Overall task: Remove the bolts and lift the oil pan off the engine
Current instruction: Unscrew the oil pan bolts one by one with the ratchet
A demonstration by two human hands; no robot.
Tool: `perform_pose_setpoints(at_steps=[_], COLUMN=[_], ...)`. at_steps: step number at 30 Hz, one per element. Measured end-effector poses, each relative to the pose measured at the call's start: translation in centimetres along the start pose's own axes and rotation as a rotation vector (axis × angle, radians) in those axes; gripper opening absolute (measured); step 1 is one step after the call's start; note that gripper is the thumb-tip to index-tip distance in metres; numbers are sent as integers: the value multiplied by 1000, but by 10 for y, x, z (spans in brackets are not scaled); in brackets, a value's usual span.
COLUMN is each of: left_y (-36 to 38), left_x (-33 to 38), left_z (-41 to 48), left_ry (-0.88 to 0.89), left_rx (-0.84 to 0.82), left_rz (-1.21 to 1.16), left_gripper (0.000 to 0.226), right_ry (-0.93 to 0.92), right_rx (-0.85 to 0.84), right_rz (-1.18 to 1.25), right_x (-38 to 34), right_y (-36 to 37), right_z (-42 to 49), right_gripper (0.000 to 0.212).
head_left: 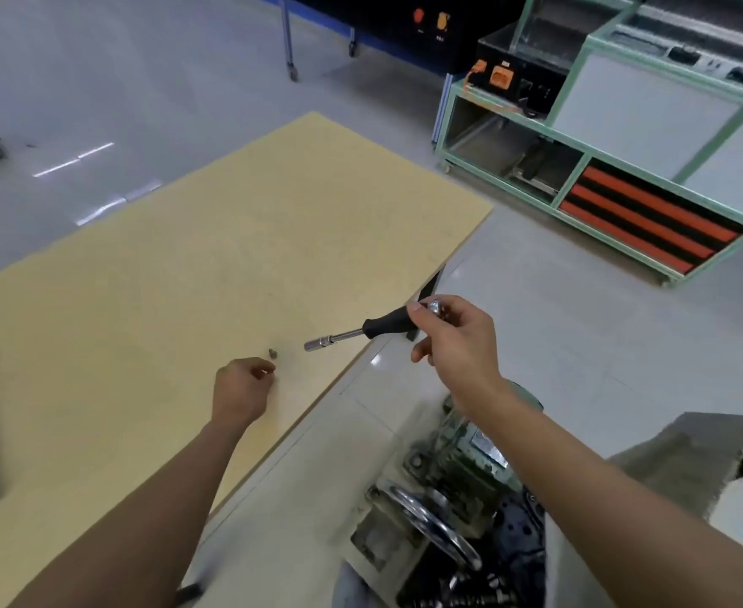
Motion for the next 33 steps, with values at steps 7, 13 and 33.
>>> perform_pose_setpoints(at_steps=[7,13,33], left_y=[13,-3,239], left_x=[-9,20,466], left_z=[25,-8,-345], left_ry=[-25,70,1135], left_rx=[7,98,-1110], left_rz=[-53,-103,140], left_gripper=[19,39,10], right_ry=[44,15,-153], right_rx=[-8,-35,370], right_rz=[-6,-76,-920], right_x=[18,-4,-151], right_y=[10,-12,-350], right_z=[14,-6,-353], right_gripper=[10,13,18])
Point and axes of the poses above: each hand's wrist, its own z-axis towards the middle knuckle, its own y-axis out of the palm, x = y × z, the point moved 1 cm from there along z, towards the middle knuckle, and after that the axes turned 15 degrees about -x, right-handed, at the moved point
